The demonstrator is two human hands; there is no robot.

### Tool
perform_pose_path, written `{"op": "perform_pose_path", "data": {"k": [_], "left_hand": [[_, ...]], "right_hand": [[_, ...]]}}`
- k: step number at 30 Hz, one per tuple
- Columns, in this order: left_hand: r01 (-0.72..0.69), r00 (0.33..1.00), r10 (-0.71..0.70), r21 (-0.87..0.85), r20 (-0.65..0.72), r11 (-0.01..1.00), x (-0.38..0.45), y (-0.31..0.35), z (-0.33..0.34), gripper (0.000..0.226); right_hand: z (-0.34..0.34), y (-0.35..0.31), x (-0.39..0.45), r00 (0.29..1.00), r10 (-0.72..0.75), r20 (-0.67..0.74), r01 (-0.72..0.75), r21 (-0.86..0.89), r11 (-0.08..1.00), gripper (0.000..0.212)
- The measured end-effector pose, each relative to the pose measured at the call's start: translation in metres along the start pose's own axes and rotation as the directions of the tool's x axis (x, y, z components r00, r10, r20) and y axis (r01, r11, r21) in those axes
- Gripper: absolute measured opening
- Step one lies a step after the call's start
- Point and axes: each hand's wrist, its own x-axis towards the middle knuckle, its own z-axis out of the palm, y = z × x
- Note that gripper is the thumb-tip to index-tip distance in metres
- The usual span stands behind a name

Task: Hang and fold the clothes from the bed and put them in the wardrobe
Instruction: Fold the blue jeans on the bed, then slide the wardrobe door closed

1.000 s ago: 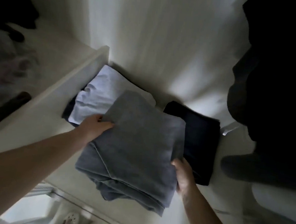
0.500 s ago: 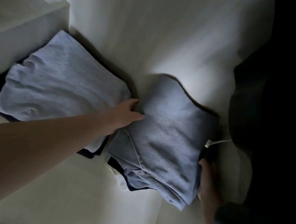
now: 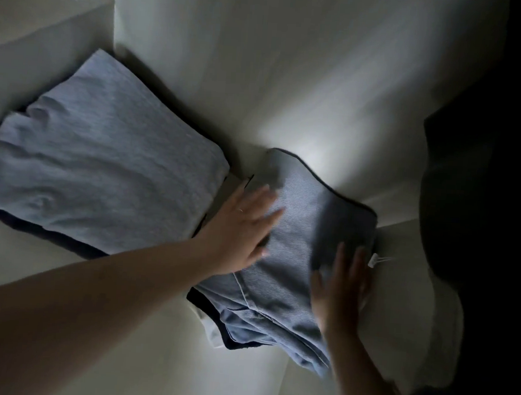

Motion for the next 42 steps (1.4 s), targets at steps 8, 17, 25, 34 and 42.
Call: {"op": "perform_pose_path", "data": {"k": [8,17,25,34,42], "left_hand": [[0.148,0.939,-0.183,0.140,0.290,0.979,-0.022,-0.009,0.017,0.093],[0.469,0.870,-0.415,-0.189,0.265,0.863,-0.044,0.009,-0.034,0.060],[0.490,0.766,-0.637,-0.560,-0.089,0.668,-0.120,0.013,-0.144,0.032],[0.374,0.665,-0.670,-0.628,-0.331,0.682,-0.183,0.047,-0.296,0.018],[-0.022,0.612,-0.373,-0.487,-0.697,0.873,-0.242,0.134,-0.443,0.022]], "right_hand": [[0.021,0.006,-0.021,0.997,0.040,0.066,-0.030,-0.137,0.990,0.067],[-0.008,-0.053,-0.066,0.998,-0.061,0.027,0.049,0.335,0.941,0.037],[-0.088,-0.159,-0.101,0.983,-0.130,0.128,-0.016,0.769,0.639,0.019],[-0.216,-0.240,-0.124,0.937,-0.345,-0.052,0.212,0.870,0.446,0.026],[-0.358,-0.297,-0.169,0.811,-0.440,-0.385,0.494,0.854,0.162,0.026]]}}
